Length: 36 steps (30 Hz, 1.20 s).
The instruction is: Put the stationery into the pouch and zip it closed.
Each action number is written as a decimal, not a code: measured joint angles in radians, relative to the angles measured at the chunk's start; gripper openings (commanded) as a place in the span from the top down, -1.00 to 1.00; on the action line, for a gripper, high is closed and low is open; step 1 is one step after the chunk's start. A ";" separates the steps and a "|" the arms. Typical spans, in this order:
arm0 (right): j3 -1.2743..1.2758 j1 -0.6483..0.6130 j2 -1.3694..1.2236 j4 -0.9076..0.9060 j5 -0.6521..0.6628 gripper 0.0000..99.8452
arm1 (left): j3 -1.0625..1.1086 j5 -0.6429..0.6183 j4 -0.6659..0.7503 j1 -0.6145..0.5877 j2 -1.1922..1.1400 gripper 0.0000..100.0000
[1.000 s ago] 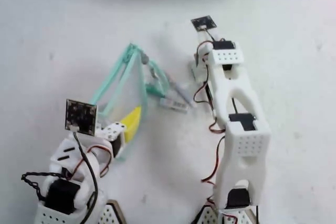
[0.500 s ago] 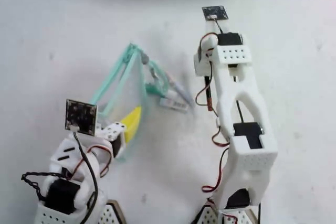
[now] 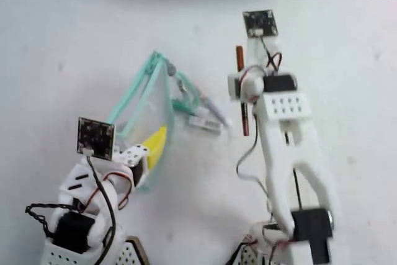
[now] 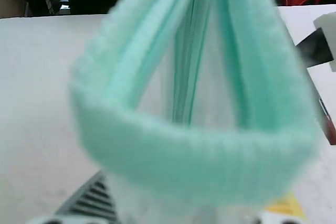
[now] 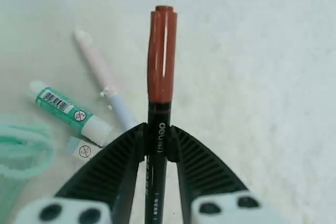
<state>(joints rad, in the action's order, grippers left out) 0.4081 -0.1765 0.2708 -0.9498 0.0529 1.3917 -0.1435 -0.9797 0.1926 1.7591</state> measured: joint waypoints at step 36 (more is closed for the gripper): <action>0.049 -0.307 0.937 0.008 0.256 0.97 | 0.012 0.051 0.015 0.054 0.000 0.50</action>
<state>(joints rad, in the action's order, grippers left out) 0.4572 -0.4833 1.2083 -0.9421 0.3092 1.4039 -0.0928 -0.9643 0.2463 1.7591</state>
